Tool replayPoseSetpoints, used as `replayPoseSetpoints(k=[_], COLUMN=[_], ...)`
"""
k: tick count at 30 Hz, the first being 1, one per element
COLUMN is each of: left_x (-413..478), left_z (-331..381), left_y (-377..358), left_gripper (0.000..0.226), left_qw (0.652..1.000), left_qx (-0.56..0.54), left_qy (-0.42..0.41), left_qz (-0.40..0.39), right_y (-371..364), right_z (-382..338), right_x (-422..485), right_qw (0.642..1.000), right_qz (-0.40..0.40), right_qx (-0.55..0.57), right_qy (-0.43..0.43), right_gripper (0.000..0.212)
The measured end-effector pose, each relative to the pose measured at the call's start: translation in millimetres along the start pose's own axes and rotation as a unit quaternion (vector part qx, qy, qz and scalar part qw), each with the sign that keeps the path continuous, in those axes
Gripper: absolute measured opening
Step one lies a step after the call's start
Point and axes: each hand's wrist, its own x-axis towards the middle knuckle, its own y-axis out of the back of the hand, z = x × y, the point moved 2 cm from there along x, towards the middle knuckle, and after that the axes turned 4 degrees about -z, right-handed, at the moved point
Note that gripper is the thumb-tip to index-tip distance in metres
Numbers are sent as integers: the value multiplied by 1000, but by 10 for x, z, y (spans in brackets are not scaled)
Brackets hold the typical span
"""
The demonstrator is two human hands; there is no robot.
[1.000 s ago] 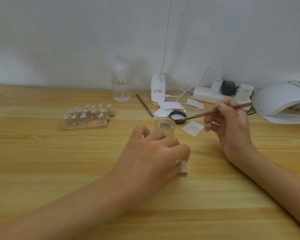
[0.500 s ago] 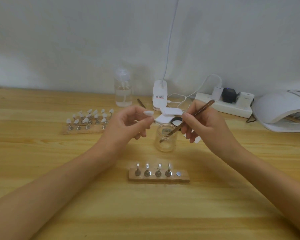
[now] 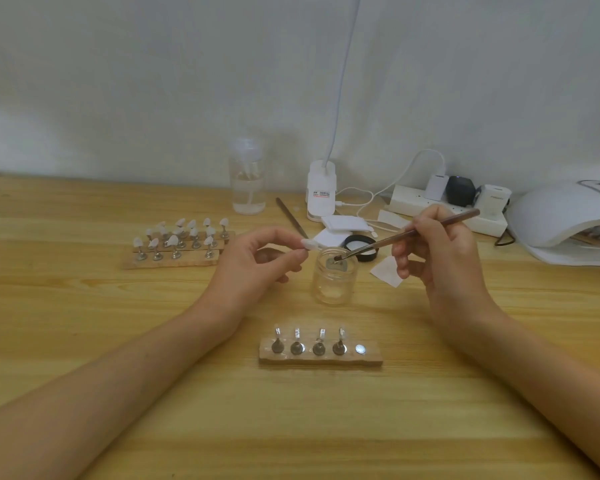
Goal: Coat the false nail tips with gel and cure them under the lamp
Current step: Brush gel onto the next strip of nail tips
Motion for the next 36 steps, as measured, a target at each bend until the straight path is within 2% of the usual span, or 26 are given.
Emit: replayPoseSetpoints(k=[4,8,15,19,22,26,31,36], left_x=[-8,-10,4,1,-1,0,0,-1], left_z=[-16,-23,-31,-32,-26,-26,-19,-17], left_y=[-15,-25,-39,-40,-40,-39,-38,-38], left_gripper=[9,11,19,15,15,15,16,17], left_qw=[1000,999,998,998,998,998,998,998], left_qx=[24,33,47,45,47,45,39,40], left_qy=[0,-3,-6,-3,-3,-4,-15,-20], left_qz=[-7,-16,-32,-35,-34,-34,-36,-39], right_y=[-5,11,-2,-22,-36,-6,-31,-5], right_z=[121,146,148,140,129,157,141,147], right_x=[-55,-52,-38,-39,-48,-37,-43,-35], right_qw=[995,988,991,991,993,994,995,995], right_qz=[24,29,-8,-27,-45,-20,-39,-13], right_qx=[71,113,110,107,86,84,72,88], right_qy=[-71,-99,-80,-72,-67,-65,-50,-55], right_gripper=[39,28,21,16,23,17,18,19])
